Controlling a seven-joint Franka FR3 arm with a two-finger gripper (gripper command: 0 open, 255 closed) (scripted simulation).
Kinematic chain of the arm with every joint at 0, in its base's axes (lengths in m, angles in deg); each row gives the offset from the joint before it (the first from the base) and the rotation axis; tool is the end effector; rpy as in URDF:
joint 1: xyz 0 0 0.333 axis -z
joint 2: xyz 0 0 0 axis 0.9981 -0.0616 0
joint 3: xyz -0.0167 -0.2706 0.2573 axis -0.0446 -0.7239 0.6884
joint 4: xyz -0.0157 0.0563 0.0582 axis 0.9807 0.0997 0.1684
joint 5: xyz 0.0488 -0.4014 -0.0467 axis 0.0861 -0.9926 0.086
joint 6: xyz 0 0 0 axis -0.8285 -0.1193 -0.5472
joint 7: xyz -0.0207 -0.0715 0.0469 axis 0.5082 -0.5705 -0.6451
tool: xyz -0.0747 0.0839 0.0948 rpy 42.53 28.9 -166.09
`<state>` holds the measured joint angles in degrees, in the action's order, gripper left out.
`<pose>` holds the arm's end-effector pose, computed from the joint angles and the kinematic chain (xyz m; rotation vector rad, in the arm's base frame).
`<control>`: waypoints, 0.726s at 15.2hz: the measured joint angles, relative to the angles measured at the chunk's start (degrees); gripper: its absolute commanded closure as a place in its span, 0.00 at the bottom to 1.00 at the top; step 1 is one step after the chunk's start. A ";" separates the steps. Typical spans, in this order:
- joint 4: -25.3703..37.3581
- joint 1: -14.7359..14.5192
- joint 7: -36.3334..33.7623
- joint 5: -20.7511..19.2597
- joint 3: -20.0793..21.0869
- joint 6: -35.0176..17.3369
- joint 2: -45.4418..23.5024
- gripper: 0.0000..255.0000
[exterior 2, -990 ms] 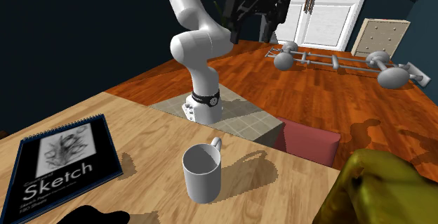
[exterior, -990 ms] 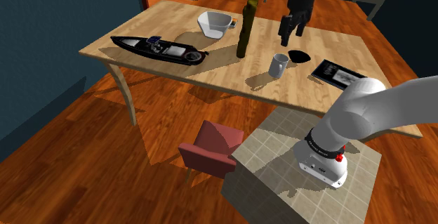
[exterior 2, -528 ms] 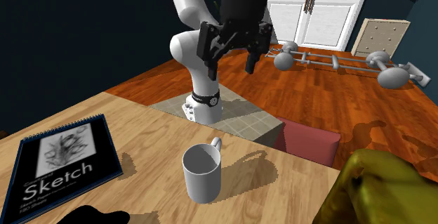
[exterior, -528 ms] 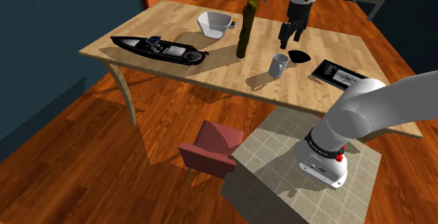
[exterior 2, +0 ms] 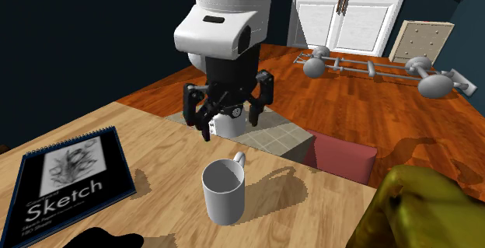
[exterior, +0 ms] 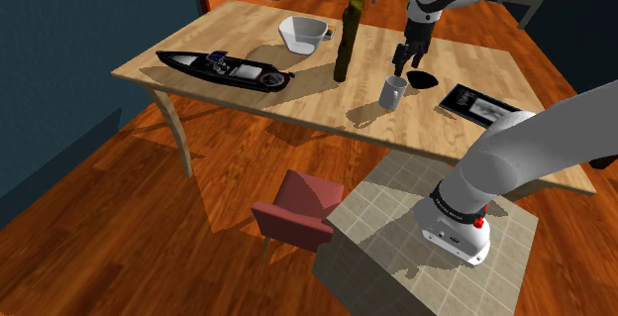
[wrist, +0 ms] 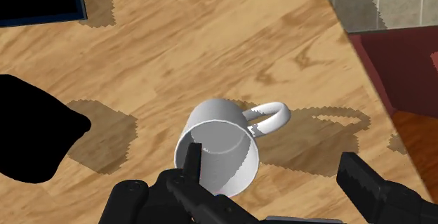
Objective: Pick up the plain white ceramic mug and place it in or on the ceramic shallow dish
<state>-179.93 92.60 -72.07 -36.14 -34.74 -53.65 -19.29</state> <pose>0.3290 -0.2041 0.4542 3.1212 -0.2353 -0.1378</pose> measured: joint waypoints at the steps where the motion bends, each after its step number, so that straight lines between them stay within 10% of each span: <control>1: 0.41 0.12 1.12 0.24 -1.25 -1.49 -1.75 0.00; 11: 2.42 0.35 10.29 4.99 -9.42 -13.38 -15.60 0.00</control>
<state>-177.51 92.95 -61.78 -31.15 -44.16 -67.04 -34.89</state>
